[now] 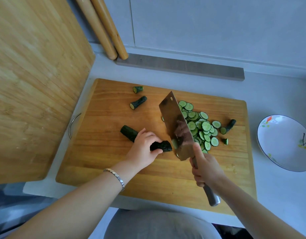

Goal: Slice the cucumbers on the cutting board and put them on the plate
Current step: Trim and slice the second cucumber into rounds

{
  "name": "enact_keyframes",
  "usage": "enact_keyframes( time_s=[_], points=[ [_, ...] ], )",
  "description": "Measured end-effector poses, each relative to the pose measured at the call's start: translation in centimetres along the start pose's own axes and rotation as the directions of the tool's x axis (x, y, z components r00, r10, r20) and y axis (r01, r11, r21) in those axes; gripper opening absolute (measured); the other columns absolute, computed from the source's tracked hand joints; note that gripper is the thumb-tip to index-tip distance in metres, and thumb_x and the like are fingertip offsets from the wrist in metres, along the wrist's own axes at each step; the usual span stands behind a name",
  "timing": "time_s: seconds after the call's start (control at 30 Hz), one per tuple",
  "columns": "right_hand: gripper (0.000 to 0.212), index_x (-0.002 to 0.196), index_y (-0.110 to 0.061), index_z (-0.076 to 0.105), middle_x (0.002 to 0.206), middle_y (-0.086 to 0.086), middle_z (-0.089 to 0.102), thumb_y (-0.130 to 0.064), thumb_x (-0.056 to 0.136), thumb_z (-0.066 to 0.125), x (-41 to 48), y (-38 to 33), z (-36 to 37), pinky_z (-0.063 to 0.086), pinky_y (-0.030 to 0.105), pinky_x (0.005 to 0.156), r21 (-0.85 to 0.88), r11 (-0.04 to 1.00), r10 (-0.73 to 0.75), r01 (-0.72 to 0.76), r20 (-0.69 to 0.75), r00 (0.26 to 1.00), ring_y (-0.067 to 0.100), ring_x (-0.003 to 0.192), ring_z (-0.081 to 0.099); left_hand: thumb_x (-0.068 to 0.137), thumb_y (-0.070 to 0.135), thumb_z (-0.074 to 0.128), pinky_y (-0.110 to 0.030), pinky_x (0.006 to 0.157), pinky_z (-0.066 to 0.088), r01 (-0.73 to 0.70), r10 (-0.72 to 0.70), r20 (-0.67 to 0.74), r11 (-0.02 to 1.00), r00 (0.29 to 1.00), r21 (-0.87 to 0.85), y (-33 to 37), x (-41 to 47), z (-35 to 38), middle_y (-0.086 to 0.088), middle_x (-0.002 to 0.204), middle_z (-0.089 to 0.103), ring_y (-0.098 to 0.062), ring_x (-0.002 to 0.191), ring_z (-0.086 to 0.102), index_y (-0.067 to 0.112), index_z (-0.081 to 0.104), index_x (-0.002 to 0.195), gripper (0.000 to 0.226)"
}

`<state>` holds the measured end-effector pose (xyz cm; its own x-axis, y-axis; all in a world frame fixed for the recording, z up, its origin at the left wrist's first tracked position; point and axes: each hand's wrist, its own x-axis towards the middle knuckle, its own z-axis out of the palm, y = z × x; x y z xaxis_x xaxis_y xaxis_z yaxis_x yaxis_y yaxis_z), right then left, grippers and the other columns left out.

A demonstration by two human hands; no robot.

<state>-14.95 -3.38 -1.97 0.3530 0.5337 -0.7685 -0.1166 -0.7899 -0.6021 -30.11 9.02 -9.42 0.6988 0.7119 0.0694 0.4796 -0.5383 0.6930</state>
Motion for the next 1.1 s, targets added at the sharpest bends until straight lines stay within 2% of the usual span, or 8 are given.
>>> enact_keyframes(
  time_s=[0.33, 0.47, 0.63, 0.8, 0.87, 1.0, 1.1],
  points=[
    [0.055, 0.06, -0.014, 0.036, 0.039, -0.006, 0.032, -0.059, 0.091, 0.031, -1.1, -0.5, 0.6, 0.027, 0.018, 0.038, -0.172, 0.984, -0.052, 0.051, -0.004, 0.999, 0.011, 0.032, 0.026, 0.067, 0.01, 0.08, -0.031, 0.109, 0.016, 0.04, -0.04, -0.031, 0.999, 0.999, -0.014, 0.2, -0.1, 0.2, -0.001, 0.085, 0.064, -0.018, 0.087, 0.059, 0.006, 0.069, 0.084, 0.02],
    [0.055, 0.061, -0.014, 0.037, 0.041, -0.005, 0.031, -0.059, 0.091, 0.031, -1.1, -0.3, 0.9, 0.026, 0.018, 0.039, -0.159, 0.986, -0.052, 0.049, -0.019, 0.998, 0.011, 0.034, 0.026, 0.067, 0.01, 0.08, -0.031, 0.109, 0.016, 0.038, -0.038, -0.031, 0.999, 0.999, -0.009, 0.2, -0.1, 0.2, -0.001, 0.085, 0.064, -0.018, 0.087, 0.059, 0.006, 0.069, 0.084, 0.021],
    [0.056, 0.06, -0.014, 0.036, 0.041, -0.005, 0.033, -0.061, 0.09, 0.029, -0.5, -0.1, 1.1, 0.028, 0.021, 0.042, -0.247, 0.966, -0.09, 0.078, -0.037, 0.995, 0.011, 0.034, 0.029, 0.067, 0.01, 0.08, -0.03, 0.109, 0.015, 0.034, -0.034, -0.037, 0.999, 0.999, -0.001, 0.3, 0.1, 0.1, -0.003, 0.085, 0.065, -0.018, 0.087, 0.059, 0.006, 0.069, 0.085, 0.021],
    [0.056, 0.06, -0.018, 0.032, 0.046, -0.004, 0.029, -0.064, 0.089, 0.026, 0.8, 0.6, 2.4, 0.027, 0.025, 0.045, -0.289, 0.955, -0.075, 0.064, -0.028, 0.997, 0.013, 0.039, 0.027, 0.064, 0.006, 0.081, -0.036, 0.107, 0.02, 0.006, -0.006, -0.018, 1.0, 1.0, -0.004, 0.3, -0.1, 0.0, -0.002, 0.081, 0.064, -0.02, 0.082, 0.061, 0.006, 0.068, 0.08, 0.02],
    [0.055, 0.061, -0.018, 0.032, 0.047, -0.004, 0.029, -0.064, 0.089, 0.027, 1.2, 1.0, 2.8, 0.028, 0.027, 0.048, -0.268, 0.961, -0.076, 0.065, -0.031, 0.997, 0.013, 0.04, 0.027, 0.064, 0.006, 0.081, -0.037, 0.107, 0.02, -0.003, 0.003, -0.018, 1.0, 1.0, -0.002, 0.1, -0.2, 0.1, -0.004, 0.082, 0.065, -0.02, 0.082, 0.061, 0.006, 0.069, 0.08, 0.02],
    [0.054, 0.061, -0.015, 0.036, 0.041, -0.007, 0.03, -0.058, 0.093, 0.03, 0.9, 1.2, 2.1, 0.026, 0.02, 0.038, -0.076, 0.997, -0.027, 0.025, -0.03, 0.999, 0.009, 0.033, 0.026, 0.066, 0.008, 0.08, -0.035, 0.108, 0.021, 0.004, -0.004, -0.026, 1.0, 1.0, -0.008, 0.0, -0.1, 0.2, -0.004, 0.084, 0.066, -0.019, 0.084, 0.062, 0.006, 0.069, 0.082, 0.02],
    [0.055, 0.06, -0.015, 0.035, 0.041, -0.006, 0.028, -0.058, 0.093, 0.03, 0.3, 0.9, 1.1, 0.024, 0.02, 0.04, -0.029, 1.0, -0.005, 0.004, -0.013, 1.0, 0.011, 0.035, 0.023, 0.065, 0.008, 0.081, -0.034, 0.108, 0.02, 0.015, -0.015, -0.03, 1.0, 0.999, -0.012, 0.1, 0.0, 0.2, -0.004, 0.084, 0.067, -0.018, 0.084, 0.062, 0.005, 0.068, 0.081, 0.02]
  ],
)
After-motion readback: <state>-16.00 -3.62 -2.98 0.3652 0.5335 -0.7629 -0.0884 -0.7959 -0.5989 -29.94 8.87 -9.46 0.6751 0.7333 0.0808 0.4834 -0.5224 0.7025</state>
